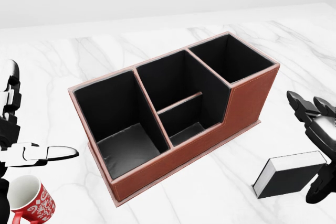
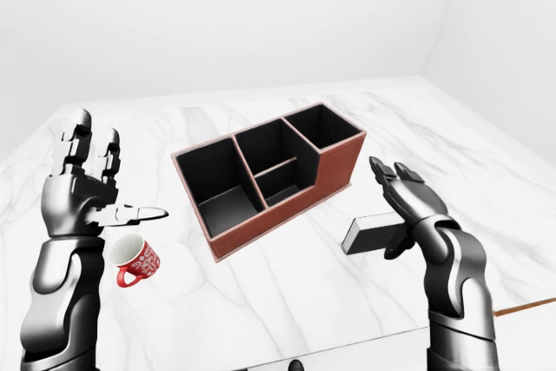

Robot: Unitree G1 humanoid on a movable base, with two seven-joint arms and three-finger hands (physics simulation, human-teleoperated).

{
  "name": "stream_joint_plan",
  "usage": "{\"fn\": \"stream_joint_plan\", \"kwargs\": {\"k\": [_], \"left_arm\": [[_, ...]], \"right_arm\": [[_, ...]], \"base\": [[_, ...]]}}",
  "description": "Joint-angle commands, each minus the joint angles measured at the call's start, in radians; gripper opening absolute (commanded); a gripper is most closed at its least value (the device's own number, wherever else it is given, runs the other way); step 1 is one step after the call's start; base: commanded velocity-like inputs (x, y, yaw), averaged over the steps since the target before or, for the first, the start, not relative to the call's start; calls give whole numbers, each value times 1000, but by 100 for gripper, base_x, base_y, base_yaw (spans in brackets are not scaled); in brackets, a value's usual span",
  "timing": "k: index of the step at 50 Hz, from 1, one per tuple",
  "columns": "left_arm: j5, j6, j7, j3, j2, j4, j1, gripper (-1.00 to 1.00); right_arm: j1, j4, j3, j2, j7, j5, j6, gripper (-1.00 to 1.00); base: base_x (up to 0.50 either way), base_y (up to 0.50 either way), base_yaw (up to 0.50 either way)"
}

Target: Pick up the book and place it in the left compartment of the caddy.

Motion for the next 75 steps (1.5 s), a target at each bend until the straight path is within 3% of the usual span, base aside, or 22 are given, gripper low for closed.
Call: {"fn": "stream_joint_plan", "kwargs": {"k": [1, 10, 25, 48, 75], "left_arm": [[1, 0, 0, 8, 2, 22, 3, 100], [0, 0, 5, 15, 6, 38, 3, 100], [-2, 0, 5, 21, 5, 43, 14, 100], [-8, 0, 3, 40, 6, 68, 34, 100], [-7, 0, 0, 48, 6, 76, 44, 100]], "right_arm": [[-51, 146, 58, -50, -48, -174, 0, 100], [-69, 218, 82, -67, -15, -272, 0, 100], [-182, 347, 160, -60, -47, -294, 0, 100], [-329, 775, 282, -68, -256, -367, 0, 100], [-443, 1060, 366, -60, -413, -385, 0, 100]], "base": [[0, 0, 0], [0, 0, 0], [0, 0, 0], [0, 0, 0], [0, 0, 0]]}}
